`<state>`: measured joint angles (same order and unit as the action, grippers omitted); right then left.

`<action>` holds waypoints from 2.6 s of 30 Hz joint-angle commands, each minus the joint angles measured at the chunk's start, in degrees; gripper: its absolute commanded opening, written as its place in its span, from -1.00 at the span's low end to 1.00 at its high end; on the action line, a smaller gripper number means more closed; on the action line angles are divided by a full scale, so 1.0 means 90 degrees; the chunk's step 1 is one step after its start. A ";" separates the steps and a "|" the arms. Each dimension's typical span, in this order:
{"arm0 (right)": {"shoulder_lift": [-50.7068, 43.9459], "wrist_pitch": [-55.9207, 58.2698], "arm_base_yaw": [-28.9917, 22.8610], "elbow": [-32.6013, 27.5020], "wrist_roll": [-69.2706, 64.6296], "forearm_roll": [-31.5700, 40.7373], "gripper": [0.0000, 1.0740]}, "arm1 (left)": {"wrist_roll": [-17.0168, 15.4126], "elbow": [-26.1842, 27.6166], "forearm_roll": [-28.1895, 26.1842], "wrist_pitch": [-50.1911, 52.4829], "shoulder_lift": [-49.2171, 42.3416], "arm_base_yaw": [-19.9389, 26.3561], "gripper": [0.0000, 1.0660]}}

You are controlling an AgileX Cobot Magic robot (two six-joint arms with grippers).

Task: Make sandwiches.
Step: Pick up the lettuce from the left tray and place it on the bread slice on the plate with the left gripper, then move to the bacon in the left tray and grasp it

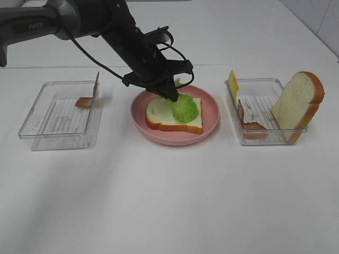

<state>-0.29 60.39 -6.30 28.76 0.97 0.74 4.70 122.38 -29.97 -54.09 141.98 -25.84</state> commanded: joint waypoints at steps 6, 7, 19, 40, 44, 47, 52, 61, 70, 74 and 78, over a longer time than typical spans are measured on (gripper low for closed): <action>-0.0127 -0.0019 -0.0013 -0.0006 0.0000 -0.0038 0.53 | -0.0127 0.0032 0.0267 -0.0191 0.0013 -0.0025 -1.00; -0.0127 -0.0019 -0.0013 -0.0006 0.0000 -0.0038 0.53 | -0.0127 0.0032 0.0267 -0.0191 0.0013 -0.0025 -1.00; -0.0127 -0.0019 -0.0013 -0.0006 0.0000 -0.0038 0.53 | -0.0312 0.0089 0.0592 -0.0293 -0.0076 -0.0025 0.48; -0.0127 -0.0019 -0.0013 -0.0006 0.0000 -0.0038 0.53 | -0.0961 0.1286 0.1872 -0.2114 -0.0872 0.0115 0.91; -0.0127 -0.0019 -0.0013 -0.0006 0.0000 -0.0038 0.53 | -0.0942 0.1057 0.2375 -0.2114 -0.1235 0.0446 0.91; -0.0127 -0.0019 -0.0013 -0.0006 0.0000 -0.0038 0.53 | -0.0942 0.1044 0.2432 -0.2114 -0.1241 0.0834 0.91; -0.0127 -0.0019 -0.0013 -0.0006 0.0000 -0.0038 0.53 | -0.0942 0.1044 0.2712 -0.2114 -0.1203 0.1210 0.91; -0.0127 -0.0019 -0.0013 -0.0006 0.0000 -0.0038 0.53 | -0.0955 0.1044 0.2604 -0.2101 -0.1019 0.1432 0.91; -0.0127 -0.0019 -0.0013 -0.0006 0.0000 -0.0038 0.53 | -0.0891 0.1044 0.2400 -0.1407 -0.0809 0.1432 0.89; -0.0127 -0.0019 -0.0013 -0.0006 0.0000 -0.0038 0.53 | -0.0885 0.1044 0.2476 -0.1662 -0.0516 0.1426 0.89; -0.0127 -0.0019 -0.0013 -0.0006 0.0000 -0.0038 0.53 | -0.0872 0.1044 0.2496 -0.1706 -0.0197 0.1426 0.89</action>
<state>-0.29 60.39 -6.30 28.76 0.97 0.74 -3.50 132.01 -7.39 -68.98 139.29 -12.72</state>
